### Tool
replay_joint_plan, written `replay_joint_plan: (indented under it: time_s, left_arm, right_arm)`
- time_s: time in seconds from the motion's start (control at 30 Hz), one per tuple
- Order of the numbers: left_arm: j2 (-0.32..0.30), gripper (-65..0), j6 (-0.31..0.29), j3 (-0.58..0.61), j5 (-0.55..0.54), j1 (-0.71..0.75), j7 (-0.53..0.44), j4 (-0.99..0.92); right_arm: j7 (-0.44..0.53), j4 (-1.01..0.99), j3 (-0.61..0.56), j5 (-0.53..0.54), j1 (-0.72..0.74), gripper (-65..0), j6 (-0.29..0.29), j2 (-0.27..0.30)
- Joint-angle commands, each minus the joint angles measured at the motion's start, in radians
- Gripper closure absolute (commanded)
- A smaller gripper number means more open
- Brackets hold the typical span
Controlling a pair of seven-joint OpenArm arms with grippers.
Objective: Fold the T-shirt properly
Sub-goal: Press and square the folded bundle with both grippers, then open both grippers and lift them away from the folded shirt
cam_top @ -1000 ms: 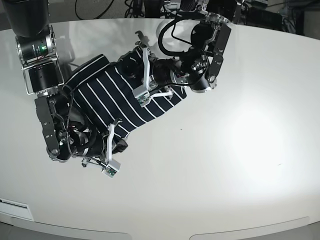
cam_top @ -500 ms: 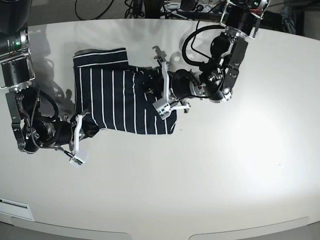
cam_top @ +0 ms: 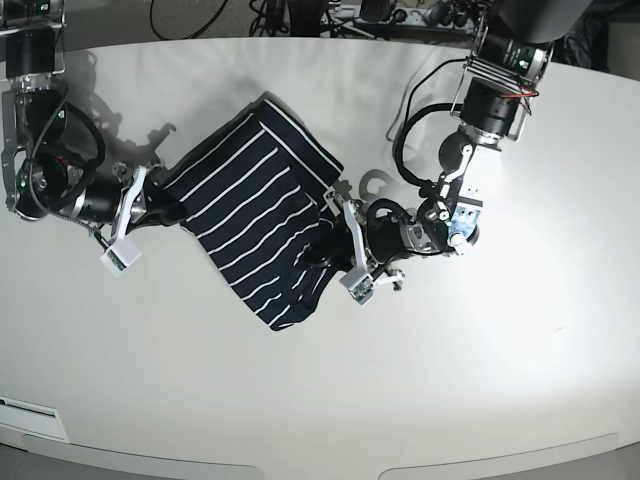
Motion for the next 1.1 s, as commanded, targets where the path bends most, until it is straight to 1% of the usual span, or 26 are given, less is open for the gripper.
replay_joint_plan:
  time_s: [0.0, 0.07, 0.13, 0.3, 0.4, 0.47, 0.5, 0.6, 0.67, 0.77, 0.83, 0.9, 0.93, 1.0, 1.07]
  left_arm:
    - [0.006, 0.0, 0.016, -0.002, 0.026, -0.025, -0.02, 0.003]
    - [0.02, 0.0, 0.016, -0.002, 0.062, -0.028, -0.081, 0.003]
    - [0.046, 0.0, 0.016, -0.002, 0.082, -0.033, -0.115, 0.003]
    - [0.137, 0.0, 0.016, -0.002, 0.106, -0.037, -0.121, 0.003]
    - [0.166, 0.0, 0.016, -0.002, 0.107, -0.045, -0.12, 0.003]
    - [0.164, 0.0, 0.016, -0.002, 0.107, -0.062, -0.119, 0.003]
    - [0.162, 0.0, 0.016, -0.002, 0.107, -0.071, -0.109, 0.003]
    - [0.153, 0.0, 0.016, -0.002, 0.106, -0.102, -0.023, 0.003]
    - [0.143, 0.0, 0.016, -0.002, 0.105, -0.113, 0.025, 0.003]
    - [0.114, 0.0, 0.016, -0.002, 0.088, -0.113, 0.058, 0.01]
    - [0.091, 0.0, 0.016, -0.003, 0.033, -0.114, 0.108, 0.034]
    - [0.067, 0.0, 0.016, -0.016, -0.045, -0.113, 0.175, 0.088]
    - [0.056, 0.0, 0.016, -0.031, -0.104, -0.113, 0.219, 0.124]
    - [0.031, 0.0, 0.014, -0.076, -0.279, -0.11, 0.328, 0.203]
    - [0.009, 0.0, 0.006, -0.138, -0.499, -0.096, 0.451, 0.279]
  right_arm:
    - [0.019, 0.043, 0.026, 0.022, -0.017, 0.0, 0.006, -0.009]
    - [0.019, 0.095, 0.057, 0.017, -0.079, 0.0, 0.006, -0.062]
    - [0.019, 0.133, 0.074, 0.016, -0.131, 0.0, 0.006, -0.119]
    - [0.019, 0.197, 0.076, 0.015, -0.227, 0.0, 0.006, -0.24]
    - [0.02, 0.227, 0.076, -0.039, -0.259, 0.0, 0.006, -0.296]
    - [0.026, 0.242, 0.076, -0.092, -0.264, 0.0, 0.006, -0.317]
    - [0.027, 0.246, 0.076, -0.117, -0.263, 0.0, 0.006, -0.318]
    - [0.027, 0.27, 0.093, -0.196, -0.254, 0.0, 0.006, -0.317]
    - [0.026, 0.302, 0.122, -0.221, -0.253, 0.0, 0.006, -0.317]
    - [0.027, 0.362, 0.182, -0.22, -0.251, 0.0, 0.006, -0.315]
    - [0.029, 0.412, 0.23, -0.208, -0.247, 0.0, 0.006, -0.311]
    - [0.029, 0.454, 0.284, -0.133, -0.247, 0.0, 0.006, -0.292]
    - [0.031, 0.471, 0.316, -0.073, -0.247, 0.0, 0.006, -0.284]
    - [0.048, 0.492, 0.39, 0.077, -0.247, 0.0, 0.006, -0.282]
    - [0.05, 0.494, 0.451, 0.239, -0.248, 0.0, 0.006, -0.282]
